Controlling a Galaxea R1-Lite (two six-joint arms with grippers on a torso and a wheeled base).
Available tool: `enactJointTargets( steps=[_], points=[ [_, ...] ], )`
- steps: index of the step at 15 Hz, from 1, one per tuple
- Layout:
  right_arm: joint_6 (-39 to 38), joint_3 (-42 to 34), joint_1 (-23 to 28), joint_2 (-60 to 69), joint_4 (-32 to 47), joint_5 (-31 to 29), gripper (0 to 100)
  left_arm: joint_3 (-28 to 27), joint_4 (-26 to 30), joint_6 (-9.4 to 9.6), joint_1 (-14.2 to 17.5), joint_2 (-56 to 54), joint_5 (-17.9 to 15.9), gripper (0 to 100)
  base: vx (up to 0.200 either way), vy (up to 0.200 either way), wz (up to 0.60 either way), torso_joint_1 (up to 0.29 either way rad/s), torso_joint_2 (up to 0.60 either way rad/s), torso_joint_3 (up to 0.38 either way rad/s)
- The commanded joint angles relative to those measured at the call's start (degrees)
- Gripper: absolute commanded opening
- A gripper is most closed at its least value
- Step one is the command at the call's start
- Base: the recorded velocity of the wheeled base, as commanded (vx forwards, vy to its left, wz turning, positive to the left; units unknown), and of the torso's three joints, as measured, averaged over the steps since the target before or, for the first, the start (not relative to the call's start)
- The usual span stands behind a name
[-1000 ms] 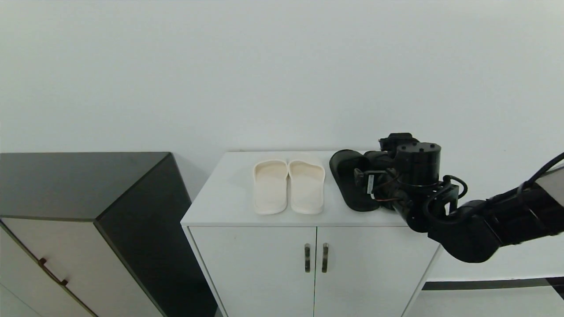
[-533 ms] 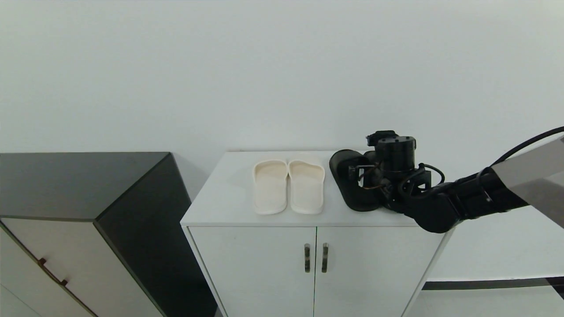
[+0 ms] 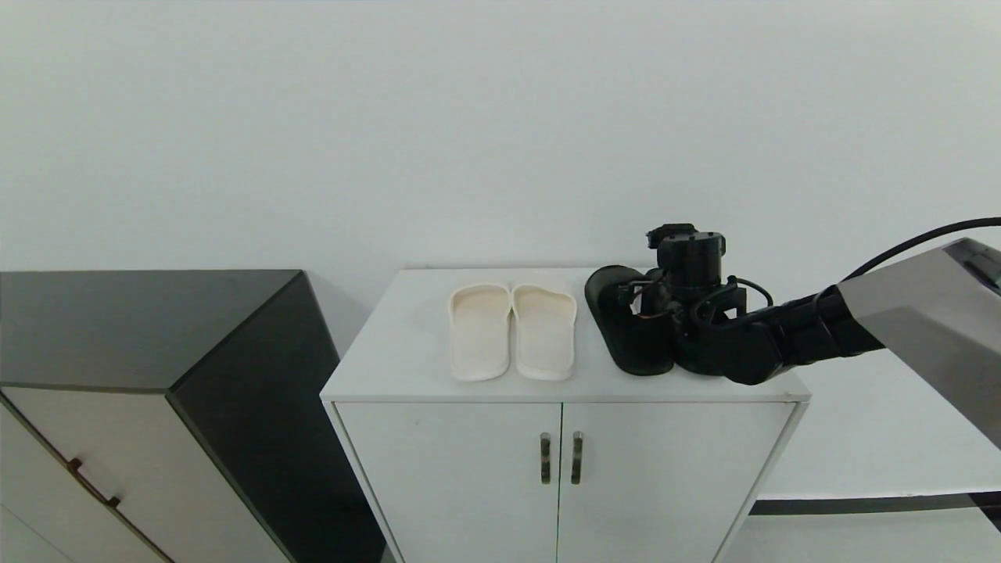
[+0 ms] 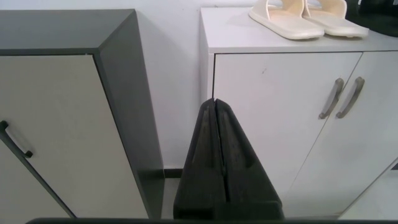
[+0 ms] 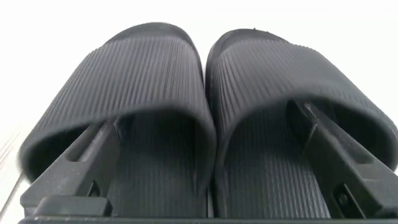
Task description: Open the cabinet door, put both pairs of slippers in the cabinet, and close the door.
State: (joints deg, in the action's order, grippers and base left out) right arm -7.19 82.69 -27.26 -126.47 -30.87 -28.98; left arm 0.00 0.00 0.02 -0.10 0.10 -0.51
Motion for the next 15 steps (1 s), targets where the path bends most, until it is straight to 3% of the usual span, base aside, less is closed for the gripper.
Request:
enactJointTargets(
  steps=[1,9,15],
  points=[
    [0.1,0.9,0.5,-0.9,0.1,0.6,0,0.0,0.0,-0.02,0.0,0.0,0.0,0,0.0,0.0,0.0,0.0,0.0,0.0],
    [0.2,0.9,0.6,0.2,0.1,0.9,0,0.0,0.0,-0.02,0.0,0.1,0.0,0,0.0,0.0,0.0,0.0,0.0,0.0],
    [0.4,-13.7,-3.9,15.7,0.3,3.9,0,0.0,0.0,-0.11,0.0,0.0,0.0,0,0.0,0.0,0.0,0.0,0.0,0.0]
  ],
)
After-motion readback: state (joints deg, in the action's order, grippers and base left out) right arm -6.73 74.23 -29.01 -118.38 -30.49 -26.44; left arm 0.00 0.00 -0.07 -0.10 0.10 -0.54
